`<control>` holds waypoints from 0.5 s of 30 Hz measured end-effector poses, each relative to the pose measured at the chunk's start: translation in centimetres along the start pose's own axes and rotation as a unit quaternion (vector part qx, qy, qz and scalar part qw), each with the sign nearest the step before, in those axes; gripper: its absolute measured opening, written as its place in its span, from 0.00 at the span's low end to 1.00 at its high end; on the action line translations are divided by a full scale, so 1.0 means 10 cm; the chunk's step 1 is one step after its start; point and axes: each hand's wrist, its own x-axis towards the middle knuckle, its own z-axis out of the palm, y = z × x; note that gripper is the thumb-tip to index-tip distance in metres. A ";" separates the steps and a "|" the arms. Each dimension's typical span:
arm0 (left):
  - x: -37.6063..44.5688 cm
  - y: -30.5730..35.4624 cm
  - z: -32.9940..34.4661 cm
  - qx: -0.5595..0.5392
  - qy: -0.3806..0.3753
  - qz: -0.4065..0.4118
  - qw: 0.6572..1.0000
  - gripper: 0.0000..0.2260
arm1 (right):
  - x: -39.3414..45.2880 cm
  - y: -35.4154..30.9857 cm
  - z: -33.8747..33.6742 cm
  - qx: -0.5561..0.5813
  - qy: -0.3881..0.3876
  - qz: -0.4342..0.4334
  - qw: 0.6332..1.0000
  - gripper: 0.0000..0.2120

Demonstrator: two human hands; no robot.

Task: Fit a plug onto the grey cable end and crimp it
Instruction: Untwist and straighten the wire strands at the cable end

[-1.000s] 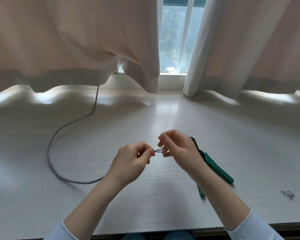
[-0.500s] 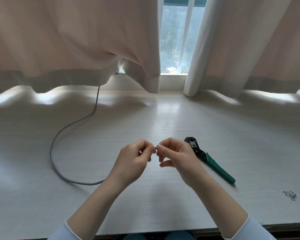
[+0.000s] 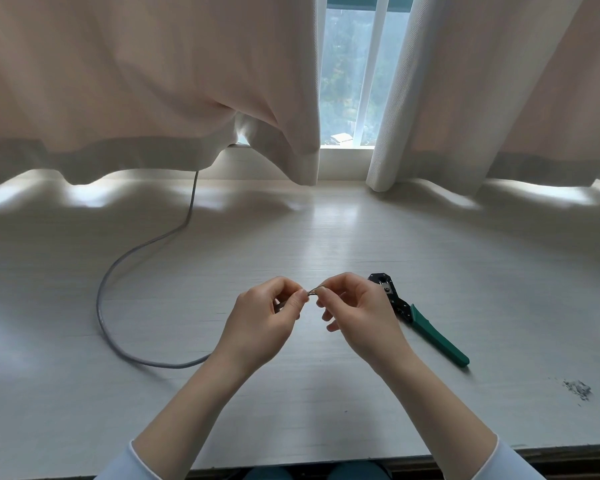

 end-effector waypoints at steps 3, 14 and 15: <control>0.01 0.00 0.00 0.000 -0.001 0.001 1.000 0.07 | 0.00 0.00 0.01 0.018 0.009 0.004 1.000 0.05; 0.01 0.02 -0.03 -0.010 0.003 -0.008 1.000 0.07 | 0.01 -0.02 -0.06 0.105 0.051 0.036 0.993 0.08; 0.01 0.02 -0.03 -0.009 0.001 -0.008 1.000 0.07 | 0.01 -0.03 -0.06 0.111 0.037 0.041 0.992 0.10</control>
